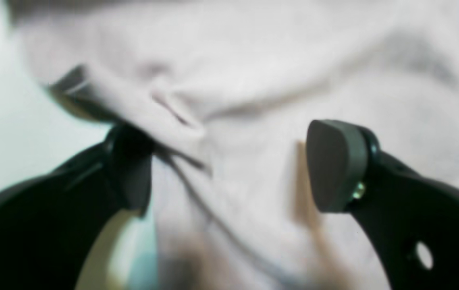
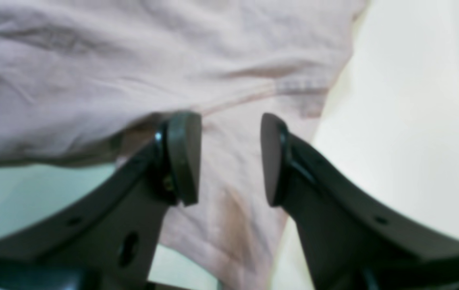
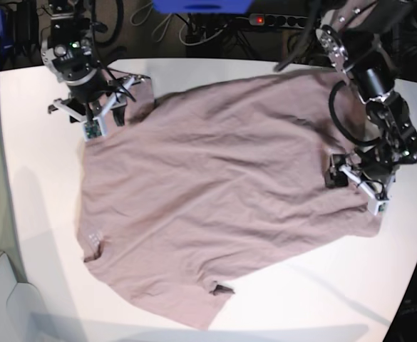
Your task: Layout the t-shirt on the table in an organized manner, then fold the t-shirt properly
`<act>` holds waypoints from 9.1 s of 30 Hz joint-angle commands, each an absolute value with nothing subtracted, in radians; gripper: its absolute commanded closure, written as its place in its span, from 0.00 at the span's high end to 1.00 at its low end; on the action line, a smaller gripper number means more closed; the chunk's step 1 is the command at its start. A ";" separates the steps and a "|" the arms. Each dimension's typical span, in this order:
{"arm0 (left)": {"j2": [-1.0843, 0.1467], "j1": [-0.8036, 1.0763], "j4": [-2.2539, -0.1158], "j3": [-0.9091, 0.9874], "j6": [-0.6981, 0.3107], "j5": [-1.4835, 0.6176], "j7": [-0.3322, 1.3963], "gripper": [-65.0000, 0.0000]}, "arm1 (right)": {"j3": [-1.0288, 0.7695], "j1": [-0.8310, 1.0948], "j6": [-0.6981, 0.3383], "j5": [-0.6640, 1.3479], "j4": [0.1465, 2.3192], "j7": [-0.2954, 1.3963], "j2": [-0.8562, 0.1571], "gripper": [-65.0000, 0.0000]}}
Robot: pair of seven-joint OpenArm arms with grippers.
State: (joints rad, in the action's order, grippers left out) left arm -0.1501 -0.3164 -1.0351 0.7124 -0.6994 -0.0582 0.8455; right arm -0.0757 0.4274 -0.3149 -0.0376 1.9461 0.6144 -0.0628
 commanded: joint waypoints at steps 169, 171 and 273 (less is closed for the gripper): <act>-0.073 -0.967 -1.547 0.202 -0.565 -0.522 1.145 0.01 | -0.401 -0.647 -0.320 0.234 2.046 0.587 -0.297 0.00; -0.073 -0.975 -1.547 0.202 -0.565 -0.522 1.145 0.01 | -0.381 -0.667 -0.320 0.234 2.046 0.587 -0.297 0.00; -0.122 -0.337 -2.028 0.312 -0.565 -0.928 1.156 0.01 | -1.070 0.081 -0.698 0.947 2.052 0.371 -0.332 0.00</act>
State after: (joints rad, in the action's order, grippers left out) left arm -0.1184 -0.3214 -2.0151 0.3092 -0.5648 -0.9096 1.1793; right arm -1.0672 0.0849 -0.6983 0.9245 2.0369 0.4023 -0.3111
